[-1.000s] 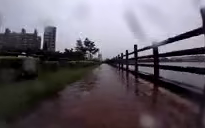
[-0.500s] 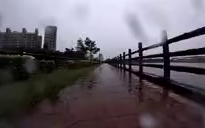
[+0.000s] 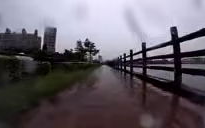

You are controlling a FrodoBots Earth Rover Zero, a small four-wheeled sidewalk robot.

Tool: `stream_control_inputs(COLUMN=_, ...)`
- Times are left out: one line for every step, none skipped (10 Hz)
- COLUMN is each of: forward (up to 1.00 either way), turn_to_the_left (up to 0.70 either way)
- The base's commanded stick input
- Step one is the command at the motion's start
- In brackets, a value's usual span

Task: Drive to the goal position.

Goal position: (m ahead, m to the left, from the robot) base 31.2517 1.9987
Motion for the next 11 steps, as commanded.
stream_control_inputs(forward=1.00, turn_to_the_left=0.00)
stream_control_inputs(forward=1.00, turn_to_the_left=0.00)
stream_control_inputs(forward=1.00, turn_to_the_left=0.00)
stream_control_inputs(forward=1.00, turn_to_the_left=0.00)
stream_control_inputs(forward=1.00, turn_to_the_left=0.00)
stream_control_inputs(forward=1.00, turn_to_the_left=0.00)
stream_control_inputs(forward=1.00, turn_to_the_left=0.00)
stream_control_inputs(forward=1.00, turn_to_the_left=0.00)
stream_control_inputs(forward=1.00, turn_to_the_left=0.00)
stream_control_inputs(forward=1.00, turn_to_the_left=0.00)
stream_control_inputs(forward=1.00, turn_to_the_left=0.00)
